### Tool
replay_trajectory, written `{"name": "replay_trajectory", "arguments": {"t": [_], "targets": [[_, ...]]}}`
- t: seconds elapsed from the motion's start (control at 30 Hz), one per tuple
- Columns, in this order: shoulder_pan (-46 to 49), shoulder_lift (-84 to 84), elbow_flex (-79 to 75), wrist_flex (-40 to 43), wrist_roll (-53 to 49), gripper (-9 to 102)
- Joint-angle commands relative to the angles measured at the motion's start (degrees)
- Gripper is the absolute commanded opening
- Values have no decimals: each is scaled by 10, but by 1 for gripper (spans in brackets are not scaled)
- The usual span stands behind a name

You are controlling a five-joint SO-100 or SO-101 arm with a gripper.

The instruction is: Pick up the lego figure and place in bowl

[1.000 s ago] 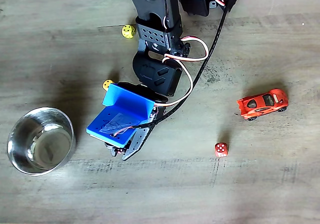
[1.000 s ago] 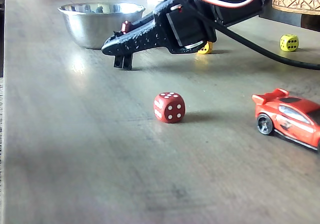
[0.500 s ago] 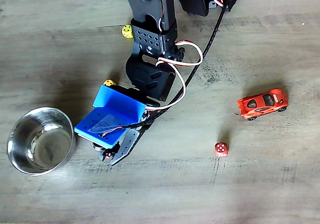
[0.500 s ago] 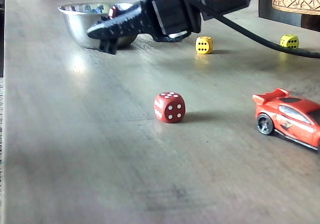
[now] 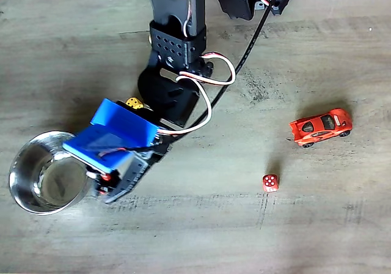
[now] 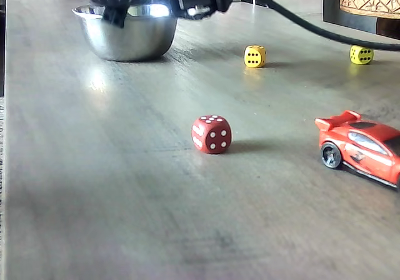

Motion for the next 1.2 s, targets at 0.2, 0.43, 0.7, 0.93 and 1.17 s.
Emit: {"name": "replay_trajectory", "arguments": {"t": [0.2, 0.43, 0.7, 0.93, 1.17], "targets": [[62, 60, -32, -11, 5, 4], [109, 31, -102, -3, 5, 4], [139, -27, -140, -3, 5, 4], [142, -79, -161, -3, 4, 4], [142, -91, -167, -3, 4, 5]]}}
